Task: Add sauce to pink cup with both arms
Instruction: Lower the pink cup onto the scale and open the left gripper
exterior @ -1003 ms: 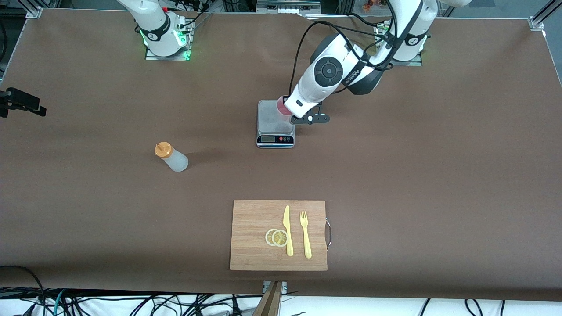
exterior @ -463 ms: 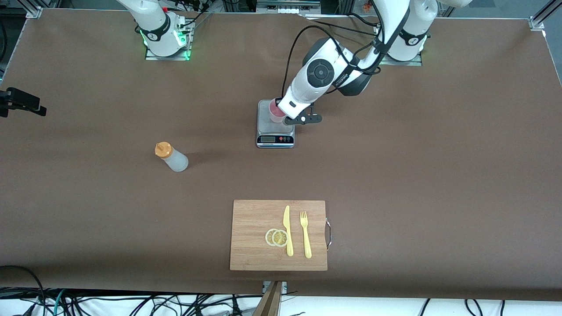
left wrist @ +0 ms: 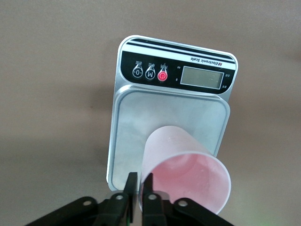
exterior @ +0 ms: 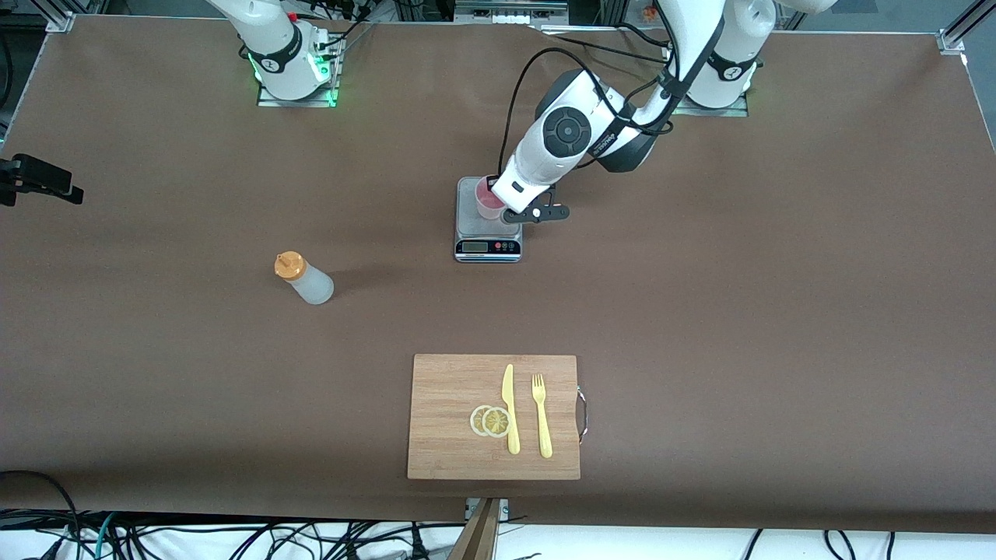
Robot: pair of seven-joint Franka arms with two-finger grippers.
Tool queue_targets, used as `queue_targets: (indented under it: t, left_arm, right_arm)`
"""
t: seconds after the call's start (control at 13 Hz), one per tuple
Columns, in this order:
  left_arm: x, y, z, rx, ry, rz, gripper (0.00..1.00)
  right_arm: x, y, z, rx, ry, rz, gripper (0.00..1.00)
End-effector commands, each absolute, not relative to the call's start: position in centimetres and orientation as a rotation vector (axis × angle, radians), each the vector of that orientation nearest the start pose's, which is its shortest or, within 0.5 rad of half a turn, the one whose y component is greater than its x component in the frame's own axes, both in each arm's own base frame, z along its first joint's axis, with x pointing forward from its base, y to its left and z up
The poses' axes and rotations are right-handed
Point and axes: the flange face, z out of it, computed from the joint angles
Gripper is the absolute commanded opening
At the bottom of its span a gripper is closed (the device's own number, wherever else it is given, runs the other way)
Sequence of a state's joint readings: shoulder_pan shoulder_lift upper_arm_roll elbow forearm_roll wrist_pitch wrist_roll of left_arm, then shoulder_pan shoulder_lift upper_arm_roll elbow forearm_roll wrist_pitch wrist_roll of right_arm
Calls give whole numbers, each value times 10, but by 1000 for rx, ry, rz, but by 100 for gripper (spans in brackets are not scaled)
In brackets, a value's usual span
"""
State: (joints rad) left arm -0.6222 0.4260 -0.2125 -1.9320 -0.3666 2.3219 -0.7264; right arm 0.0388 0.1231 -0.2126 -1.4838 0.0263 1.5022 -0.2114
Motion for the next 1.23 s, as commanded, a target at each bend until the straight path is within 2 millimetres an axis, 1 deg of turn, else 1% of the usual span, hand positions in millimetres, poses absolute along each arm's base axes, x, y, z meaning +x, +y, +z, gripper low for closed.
queue_targets:
  t: [0.0,0.15,0.31,0.46,0.54,0.62,0.69,0.77,0.85,0.93,1.0,1.08,1.16]
  left_arm:
    - [421,-469,273,-3338,-331,468,76]
    - [423,-471,276,-3340,-345,467,81]
    - [423,-471,281,-3347,-344,459,99]
    - [429,-470,295,-3355,-342,457,99]
    - [435,-469,305,-3353,-342,473,100]
    - [445,-465,318,-3340,-343,511,100]
    - [462,-458,338,-3333,-346,545,100]
    - [477,-448,355,-3317,-348,576,100]
    - [498,-433,381,-3314,-357,573,100]
    - [520,-409,404,-3303,-397,561,100]
    - [539,-384,424,-3300,-422,548,100]
    - [552,-360,440,-3302,-383,536,100]
    - [564,-332,452,-3291,-331,494,100]
  right_arm:
    - [577,-89,595,-3113,-61,144,100]
    - [577,-86,596,-3113,-71,142,99]
    - [578,-84,596,-3114,-76,140,100]
    - [577,-83,596,-3112,-102,149,100]
    - [577,-82,596,-3109,-107,153,100]
    - [577,-81,595,-3108,-112,158,100]
    - [577,-77,595,-3109,-121,159,99]
    - [578,-70,594,-3109,-142,164,99]
    - [579,-58,592,-3106,-166,183,100]
    - [577,-49,588,-3095,-194,226,100]
    - [579,-40,577,-3083,-217,284,99]
    - [583,-23,563,-3046,-255,336,99]
    - [584,-16,550,-3020,-297,394,100]
